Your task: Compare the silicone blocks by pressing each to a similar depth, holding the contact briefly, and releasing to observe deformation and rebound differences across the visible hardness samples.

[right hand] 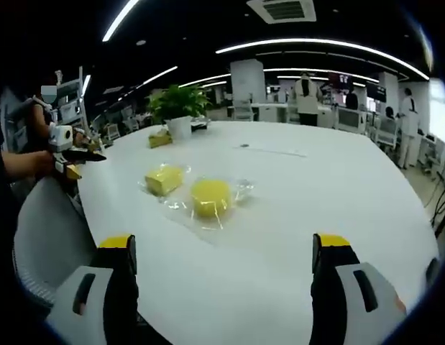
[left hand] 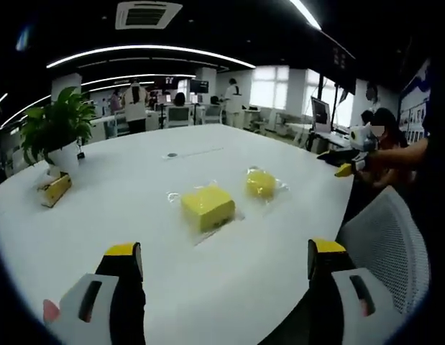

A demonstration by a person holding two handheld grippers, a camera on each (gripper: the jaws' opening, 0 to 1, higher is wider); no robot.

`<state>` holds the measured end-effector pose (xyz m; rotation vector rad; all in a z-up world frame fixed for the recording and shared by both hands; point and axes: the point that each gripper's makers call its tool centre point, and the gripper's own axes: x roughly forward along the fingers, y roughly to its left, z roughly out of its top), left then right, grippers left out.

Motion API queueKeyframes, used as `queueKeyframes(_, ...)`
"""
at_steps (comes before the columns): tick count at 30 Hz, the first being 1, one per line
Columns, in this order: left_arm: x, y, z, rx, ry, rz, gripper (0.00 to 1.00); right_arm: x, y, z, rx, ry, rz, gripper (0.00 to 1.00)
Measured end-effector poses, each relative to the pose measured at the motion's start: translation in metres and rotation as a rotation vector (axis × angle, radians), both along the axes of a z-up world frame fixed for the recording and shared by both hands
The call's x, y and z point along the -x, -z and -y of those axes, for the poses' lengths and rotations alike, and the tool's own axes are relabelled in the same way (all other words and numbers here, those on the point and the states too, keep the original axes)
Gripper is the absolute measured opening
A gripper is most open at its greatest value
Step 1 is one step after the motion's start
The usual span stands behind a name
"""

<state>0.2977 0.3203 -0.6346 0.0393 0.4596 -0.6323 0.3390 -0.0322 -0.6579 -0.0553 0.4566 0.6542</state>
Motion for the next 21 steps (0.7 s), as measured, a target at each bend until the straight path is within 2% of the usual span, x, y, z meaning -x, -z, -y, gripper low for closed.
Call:
queueKeyframes(3,-0.001,0.001,0.002,-0.003,0.005,-0.001,0.95,0.002,0.002,-0.002,0.010,-0.013,-0.010,0.93)
queueKeyframes(9,0.000,-0.001,0.001,-0.014,0.011,0.003,0.95,0.002,0.001,-0.012,-0.008,-0.028,-0.001,0.94)
queueKeyframes(14,0.001,-0.004,-0.004,0.003,-0.001,0.007,0.95,0.002,0.002,-0.014,-0.004,-0.035,-0.005,0.93)
queueKeyframes(21,0.004,0.000,-0.003,0.010,-0.004,-0.009,0.95,0.002,0.003,-0.015,-0.001,-0.037,-0.010,0.92)
